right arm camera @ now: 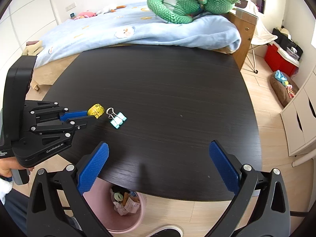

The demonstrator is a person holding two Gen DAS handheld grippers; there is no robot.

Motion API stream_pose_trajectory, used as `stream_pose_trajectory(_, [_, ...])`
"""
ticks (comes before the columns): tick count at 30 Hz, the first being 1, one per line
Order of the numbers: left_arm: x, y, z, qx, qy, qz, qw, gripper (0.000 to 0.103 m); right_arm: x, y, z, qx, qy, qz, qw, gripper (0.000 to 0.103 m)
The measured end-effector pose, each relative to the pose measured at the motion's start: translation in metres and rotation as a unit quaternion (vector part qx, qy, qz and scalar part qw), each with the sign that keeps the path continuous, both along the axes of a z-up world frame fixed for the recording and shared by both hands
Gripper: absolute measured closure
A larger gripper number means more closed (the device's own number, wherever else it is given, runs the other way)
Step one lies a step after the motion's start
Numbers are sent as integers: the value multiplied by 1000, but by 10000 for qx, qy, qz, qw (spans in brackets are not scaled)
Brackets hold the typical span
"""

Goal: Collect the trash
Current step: 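Lift the tape measure with the left tool, leaving the teal binder clip, then grasp the teal binder clip with the right tool while the left holds the tape measure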

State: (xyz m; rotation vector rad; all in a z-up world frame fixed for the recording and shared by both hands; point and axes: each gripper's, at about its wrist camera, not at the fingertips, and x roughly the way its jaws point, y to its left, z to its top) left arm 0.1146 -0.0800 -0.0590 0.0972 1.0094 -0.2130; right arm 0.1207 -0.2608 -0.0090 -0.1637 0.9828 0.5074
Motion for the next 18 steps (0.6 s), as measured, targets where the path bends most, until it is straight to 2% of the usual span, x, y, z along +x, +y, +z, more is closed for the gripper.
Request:
stream_pose_trajectory(10, [-12, 29, 12, -90, -93, 295, 9995, 91, 17, 34, -2, 33, 235, 327, 9992, 3])
stream_pose_trajectory(18, [-21, 55, 15, -146, -86, 482, 9987, 91, 40, 62, -18, -251, 546, 887, 9942, 3])
